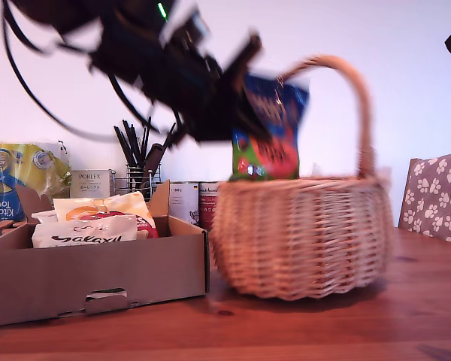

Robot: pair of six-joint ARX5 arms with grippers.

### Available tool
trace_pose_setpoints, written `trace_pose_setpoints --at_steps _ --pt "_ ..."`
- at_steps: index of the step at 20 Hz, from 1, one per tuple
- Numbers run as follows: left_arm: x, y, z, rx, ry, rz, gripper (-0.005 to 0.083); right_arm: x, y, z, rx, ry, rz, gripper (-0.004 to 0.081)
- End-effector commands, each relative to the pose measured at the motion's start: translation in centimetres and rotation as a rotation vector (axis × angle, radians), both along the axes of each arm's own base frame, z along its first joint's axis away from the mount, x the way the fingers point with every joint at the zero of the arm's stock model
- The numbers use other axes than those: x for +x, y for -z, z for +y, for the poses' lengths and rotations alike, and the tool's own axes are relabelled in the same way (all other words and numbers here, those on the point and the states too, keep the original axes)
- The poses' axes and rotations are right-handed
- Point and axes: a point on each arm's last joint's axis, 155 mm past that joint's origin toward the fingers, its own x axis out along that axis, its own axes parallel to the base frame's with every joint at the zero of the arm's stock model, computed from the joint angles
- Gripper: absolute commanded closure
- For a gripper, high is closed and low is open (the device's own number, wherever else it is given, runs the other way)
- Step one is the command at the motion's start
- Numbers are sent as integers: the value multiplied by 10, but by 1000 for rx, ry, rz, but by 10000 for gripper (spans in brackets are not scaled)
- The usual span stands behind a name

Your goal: Move the bags of Easter eggs from the cardboard box on the left into the woven basket on the right side.

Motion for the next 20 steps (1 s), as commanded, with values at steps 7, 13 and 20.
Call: trace_pose_setpoints --at_steps 7,13,20 --pt "-13 9 -18 -16 3 51 793 0 -6 1 2 -6 -20 783" --pt "-11 22 -20 3 -24 74 792 0 -6 2 3 -9 -20 783" --pt "-19 64 -28 69 -12 121 408 0 -6 2 4 -9 -20 783"
